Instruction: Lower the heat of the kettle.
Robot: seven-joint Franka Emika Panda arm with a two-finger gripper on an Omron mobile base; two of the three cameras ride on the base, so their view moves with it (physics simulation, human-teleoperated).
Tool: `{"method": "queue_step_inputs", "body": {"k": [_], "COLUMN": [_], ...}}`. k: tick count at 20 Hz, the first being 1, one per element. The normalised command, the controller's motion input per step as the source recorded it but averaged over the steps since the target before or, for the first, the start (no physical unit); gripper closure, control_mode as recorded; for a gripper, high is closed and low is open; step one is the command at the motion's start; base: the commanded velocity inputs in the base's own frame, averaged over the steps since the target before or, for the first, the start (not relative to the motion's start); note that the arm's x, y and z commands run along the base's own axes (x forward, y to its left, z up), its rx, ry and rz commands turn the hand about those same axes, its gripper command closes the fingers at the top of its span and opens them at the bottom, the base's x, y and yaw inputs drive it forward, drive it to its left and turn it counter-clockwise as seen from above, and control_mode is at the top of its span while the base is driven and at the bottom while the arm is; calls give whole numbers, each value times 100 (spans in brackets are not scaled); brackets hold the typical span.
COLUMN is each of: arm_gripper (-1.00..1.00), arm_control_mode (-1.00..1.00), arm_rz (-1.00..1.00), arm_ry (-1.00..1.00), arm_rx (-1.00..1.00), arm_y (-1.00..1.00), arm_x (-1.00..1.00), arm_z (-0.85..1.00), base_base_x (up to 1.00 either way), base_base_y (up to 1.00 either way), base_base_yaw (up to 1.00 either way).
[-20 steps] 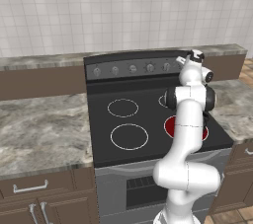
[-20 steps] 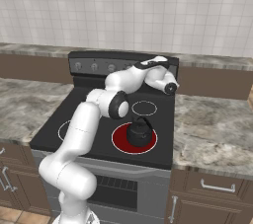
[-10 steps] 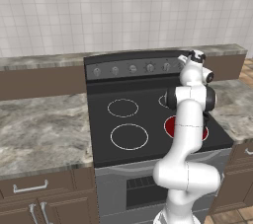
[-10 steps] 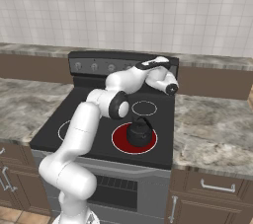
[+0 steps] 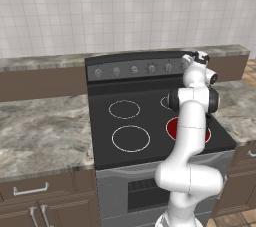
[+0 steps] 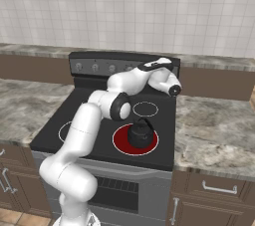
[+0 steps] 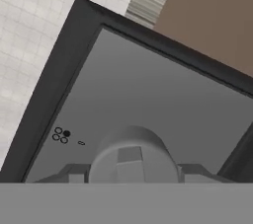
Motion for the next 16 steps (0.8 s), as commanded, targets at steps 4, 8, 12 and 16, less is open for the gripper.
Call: {"method": "queue_step_inputs", "body": {"k": [4, 8, 12, 16], "arm_gripper": [100, 100, 100, 100], "arm_control_mode": [-100, -100, -100, -100], "arm_rz": [-8, -7, -7, -9], "arm_ry": [12, 12, 13, 17], "arm_rx": [16, 14, 16, 13], "arm_y": [0, 0, 0, 0], "arm_x": [0, 0, 0, 0], "arm_z": [0, 0, -1, -1], "base_base_x": [0, 0, 0, 0], "base_base_y": [0, 0, 0, 0], "base_base_yaw": [0, 0, 0, 0]}}
